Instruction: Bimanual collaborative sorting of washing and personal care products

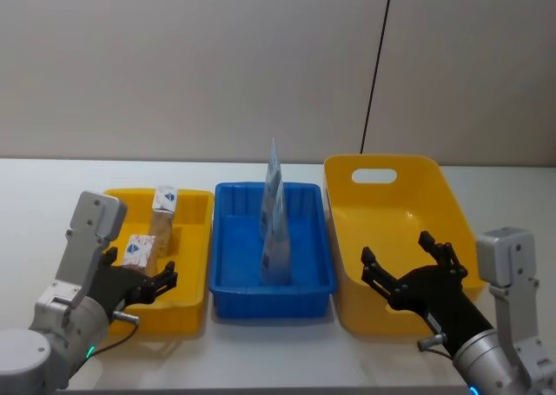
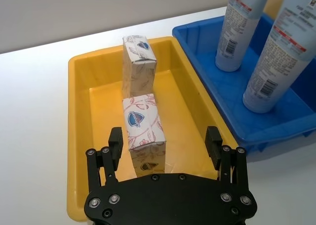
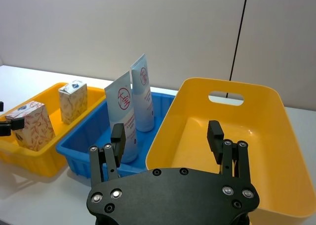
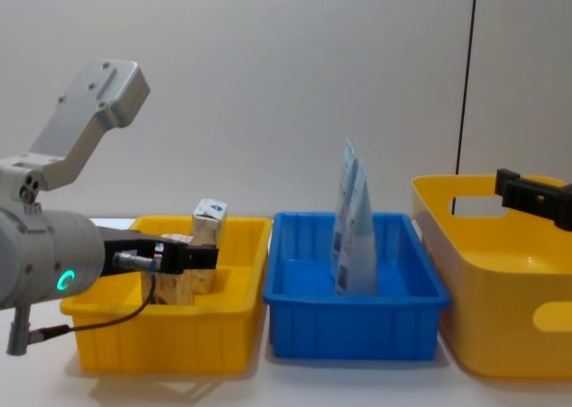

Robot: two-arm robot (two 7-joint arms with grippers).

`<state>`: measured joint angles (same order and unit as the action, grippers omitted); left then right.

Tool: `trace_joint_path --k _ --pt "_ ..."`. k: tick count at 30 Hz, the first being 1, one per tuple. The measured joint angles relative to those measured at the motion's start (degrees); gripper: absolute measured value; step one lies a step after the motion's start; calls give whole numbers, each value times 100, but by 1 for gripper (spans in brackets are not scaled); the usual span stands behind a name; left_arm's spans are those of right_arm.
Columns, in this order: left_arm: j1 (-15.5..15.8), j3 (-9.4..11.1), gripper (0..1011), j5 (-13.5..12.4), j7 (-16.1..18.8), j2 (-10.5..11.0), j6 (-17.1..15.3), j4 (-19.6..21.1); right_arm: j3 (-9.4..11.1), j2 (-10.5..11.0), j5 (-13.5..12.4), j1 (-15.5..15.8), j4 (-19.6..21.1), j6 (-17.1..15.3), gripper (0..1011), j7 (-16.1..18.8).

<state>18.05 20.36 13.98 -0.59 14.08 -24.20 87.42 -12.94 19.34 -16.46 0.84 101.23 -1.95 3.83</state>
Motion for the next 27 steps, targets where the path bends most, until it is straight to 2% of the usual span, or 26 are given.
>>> trace_joint_path --k 10,27 --pt "188 -27 1001 -7 -160 -74 204 -490 0 0 0 0 0 0 1003 0" --pt "287 -93 1001 -93 -236 -120 336 -792 0 0 0 0 0 0 1003 0"
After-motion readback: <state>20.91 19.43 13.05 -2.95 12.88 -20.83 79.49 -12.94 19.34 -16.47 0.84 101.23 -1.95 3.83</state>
